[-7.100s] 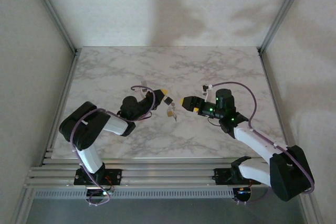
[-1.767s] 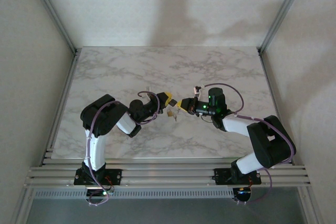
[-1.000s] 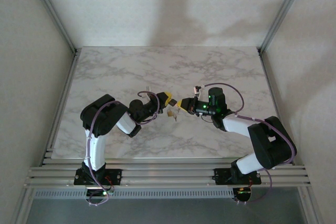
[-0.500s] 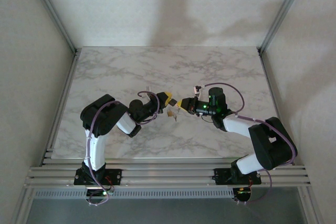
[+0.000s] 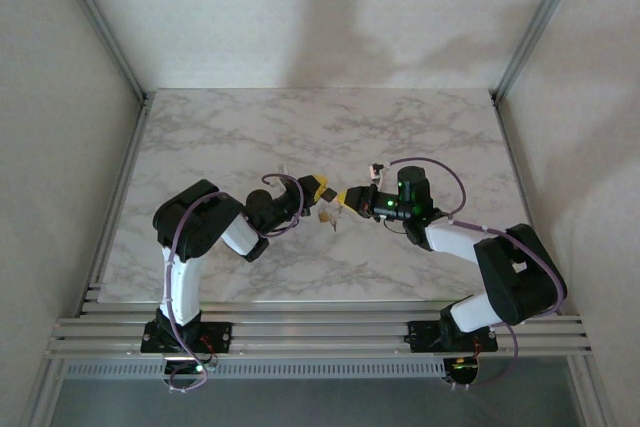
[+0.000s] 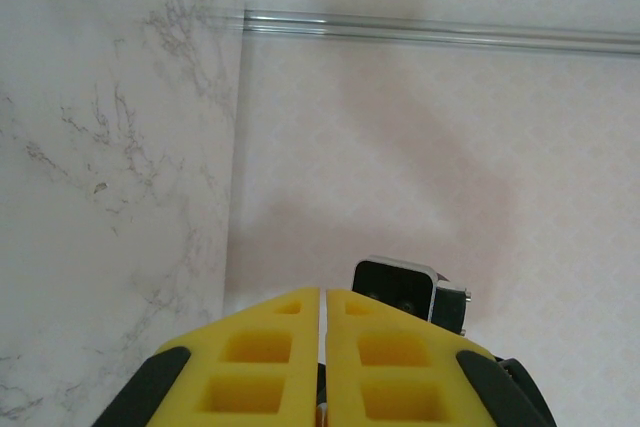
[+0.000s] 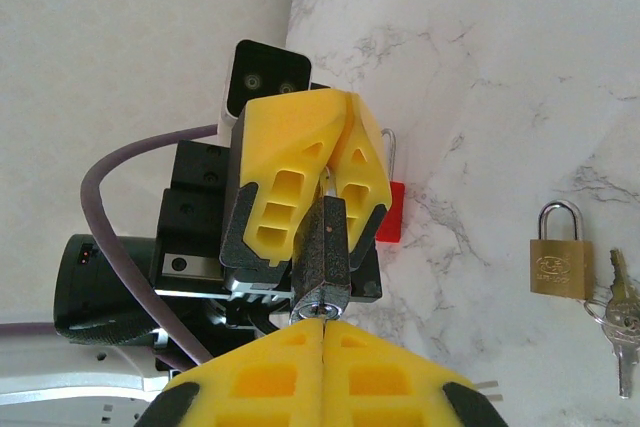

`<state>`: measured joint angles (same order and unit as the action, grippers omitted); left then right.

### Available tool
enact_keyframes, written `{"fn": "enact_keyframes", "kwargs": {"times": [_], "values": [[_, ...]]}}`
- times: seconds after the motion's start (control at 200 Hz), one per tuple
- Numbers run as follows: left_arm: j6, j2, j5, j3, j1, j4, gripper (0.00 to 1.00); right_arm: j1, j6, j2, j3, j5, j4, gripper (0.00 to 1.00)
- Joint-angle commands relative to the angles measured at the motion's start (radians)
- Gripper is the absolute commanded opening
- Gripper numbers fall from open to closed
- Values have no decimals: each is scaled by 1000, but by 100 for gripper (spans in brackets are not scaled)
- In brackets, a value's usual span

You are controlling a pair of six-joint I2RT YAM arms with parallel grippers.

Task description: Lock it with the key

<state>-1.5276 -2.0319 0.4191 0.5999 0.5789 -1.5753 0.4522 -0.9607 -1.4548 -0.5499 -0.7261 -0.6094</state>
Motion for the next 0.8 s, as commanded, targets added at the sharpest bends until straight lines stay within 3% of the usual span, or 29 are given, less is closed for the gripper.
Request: {"fn": "enact_keyframes", "kwargs": {"times": [0.0,0.556,0.711,0.796], "values": [[-5,-1,-100,-14,-53,-281,0,11,19,45,-18,-43,9,0],[-3,12,-93,-15,-53,-281,0,10,30,47,-26,-53,26,0],[1,24,-76,-19,-34,-282,0,10,46,38,-40,-48,60,41],[2,22,-76,-27,-22,-282,0,11,46,39,-38,-42,52,46]]}}
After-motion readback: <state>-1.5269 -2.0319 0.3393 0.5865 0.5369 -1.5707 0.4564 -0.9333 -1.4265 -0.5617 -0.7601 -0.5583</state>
